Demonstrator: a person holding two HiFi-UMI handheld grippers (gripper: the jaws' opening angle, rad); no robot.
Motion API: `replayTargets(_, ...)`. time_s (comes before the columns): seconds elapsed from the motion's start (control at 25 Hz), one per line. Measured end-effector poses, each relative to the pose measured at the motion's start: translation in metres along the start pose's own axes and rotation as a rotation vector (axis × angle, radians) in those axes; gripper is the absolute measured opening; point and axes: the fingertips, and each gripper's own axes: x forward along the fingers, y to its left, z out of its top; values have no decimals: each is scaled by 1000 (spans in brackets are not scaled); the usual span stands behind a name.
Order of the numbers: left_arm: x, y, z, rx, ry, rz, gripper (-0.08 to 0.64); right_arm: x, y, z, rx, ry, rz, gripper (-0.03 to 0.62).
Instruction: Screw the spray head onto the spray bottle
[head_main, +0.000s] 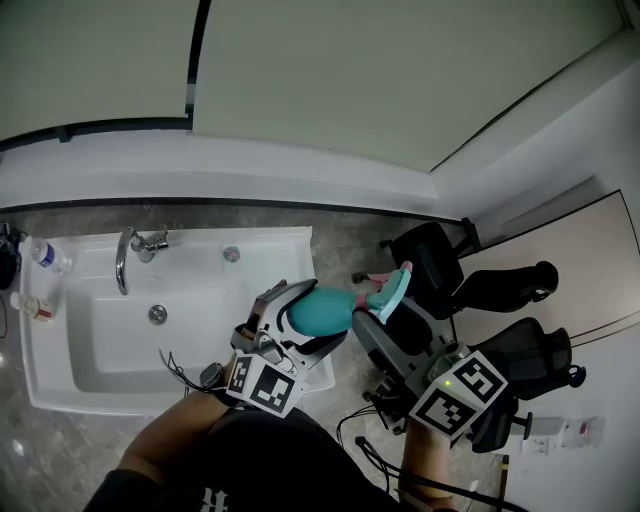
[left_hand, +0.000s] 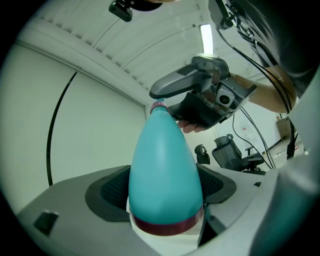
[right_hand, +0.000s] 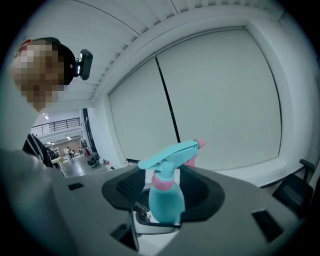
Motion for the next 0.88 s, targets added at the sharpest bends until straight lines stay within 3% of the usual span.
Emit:
replayTargets(0.08, 0, 0, 1, -2, 1, -3, 396, 0, 1, 1, -43, 1, 12, 208)
replayTargets(0.16, -1, 0, 3, -7, -1, -12, 396, -2, 5, 3, -102, 2, 43, 136)
replayTargets(0.32, -2, -2, 9, -29, -11, -57, 396, -6, 13, 5, -223, 16, 146, 132)
replayTargets(0.52, -4, -4, 17, -60, -21, -110, 396, -10, 18, 9, -308, 12, 266, 132)
replayTargets(0.76, -2, 3, 12, -60, 47, -71, 396, -5, 13, 12, -326, -16, 192, 132)
replayTargets(0.88, -1, 7, 5, 16, 103, -9, 393, -1, 6, 7, -284, 30, 121, 132)
